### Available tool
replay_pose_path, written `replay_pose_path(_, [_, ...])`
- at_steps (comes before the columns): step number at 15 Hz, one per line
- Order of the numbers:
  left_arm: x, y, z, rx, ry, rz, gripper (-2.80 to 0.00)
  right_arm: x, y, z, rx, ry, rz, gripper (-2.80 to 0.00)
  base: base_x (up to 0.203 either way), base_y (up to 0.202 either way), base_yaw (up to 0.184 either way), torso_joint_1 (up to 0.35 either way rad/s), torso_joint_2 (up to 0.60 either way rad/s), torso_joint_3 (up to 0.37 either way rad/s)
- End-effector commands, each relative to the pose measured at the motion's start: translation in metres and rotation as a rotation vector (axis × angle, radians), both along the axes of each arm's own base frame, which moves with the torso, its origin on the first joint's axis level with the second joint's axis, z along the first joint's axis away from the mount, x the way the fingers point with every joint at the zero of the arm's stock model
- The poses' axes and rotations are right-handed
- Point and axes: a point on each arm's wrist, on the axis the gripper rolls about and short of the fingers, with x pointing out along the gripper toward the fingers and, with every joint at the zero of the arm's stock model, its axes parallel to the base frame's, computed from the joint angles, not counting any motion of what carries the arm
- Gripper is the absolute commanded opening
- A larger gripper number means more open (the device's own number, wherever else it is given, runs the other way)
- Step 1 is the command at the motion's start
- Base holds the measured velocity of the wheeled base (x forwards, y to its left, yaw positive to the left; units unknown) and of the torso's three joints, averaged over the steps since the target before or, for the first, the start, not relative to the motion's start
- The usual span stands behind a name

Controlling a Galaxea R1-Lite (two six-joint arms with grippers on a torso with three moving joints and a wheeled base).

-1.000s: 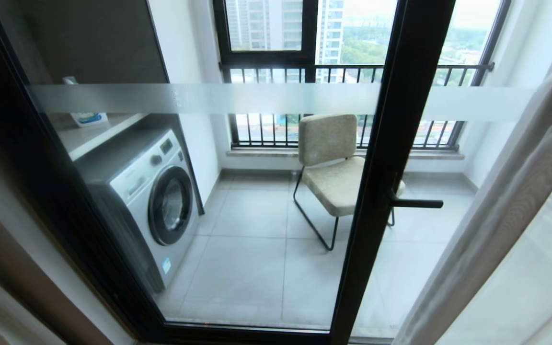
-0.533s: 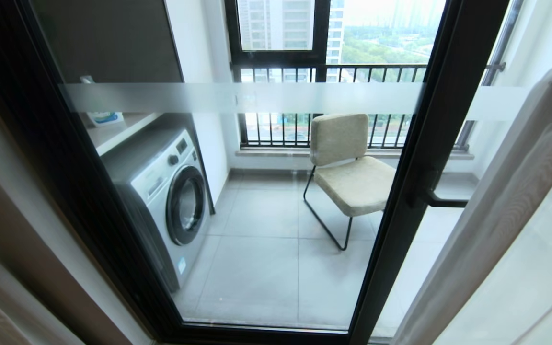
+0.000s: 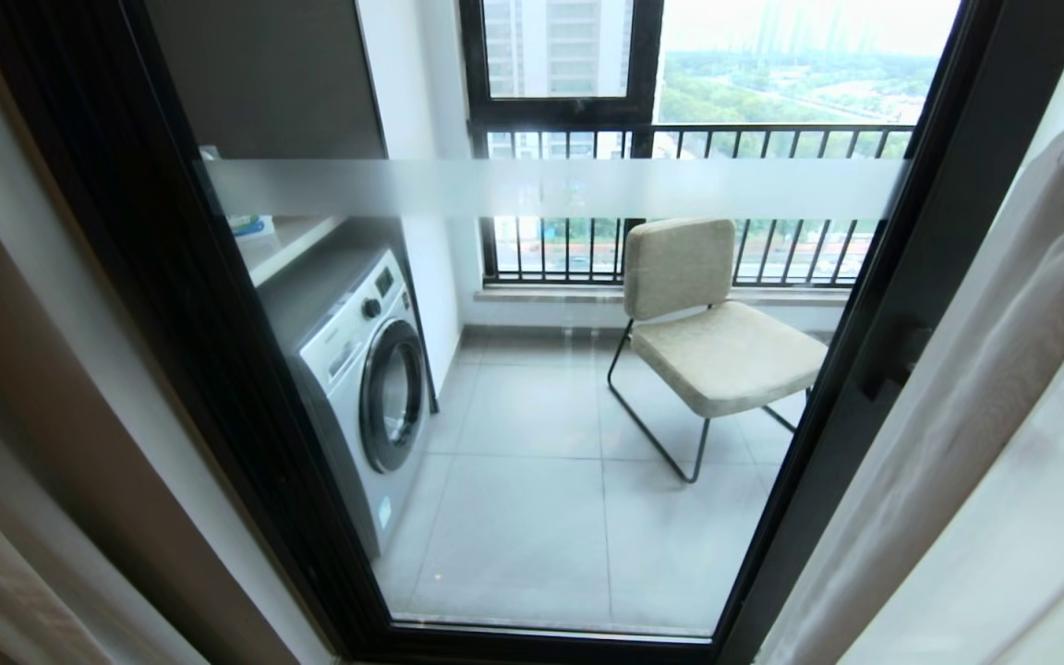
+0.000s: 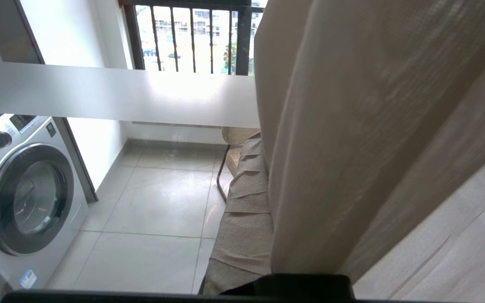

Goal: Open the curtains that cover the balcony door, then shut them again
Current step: Close the inner curtains on both sides

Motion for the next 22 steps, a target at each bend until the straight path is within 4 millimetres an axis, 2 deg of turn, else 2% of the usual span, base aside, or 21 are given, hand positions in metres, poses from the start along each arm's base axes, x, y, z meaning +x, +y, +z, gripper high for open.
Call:
replay_pose_path(1, [0.0000,0.0000,-0.0001,-0.001,0.000,-0.001,-2.80,-0.0001,0.0002,-0.0001,0.000,-0.001,0.000,-2.80,0.000,0.194,0.006,0.002,0.00,0.002])
replay_pose_path(13, [0.0000,0.0000,-0.0001,-0.001,0.000,0.001,-2.80,-0.0015,0.0001,-0.0005,-0.002,-0.001,0.000,-2.80,0.000,0.182,0.001,0.001,0.00,0.002])
replay_pose_path(22, [0.0000,0.0000,-0.0001,0.001,-0.001,0.001,-2.80,0.0008,0.0005,0.0001,-0.002,-0.001,0.002,-2.80,0.000,0.000,0.000,0.000,0.00,0.000])
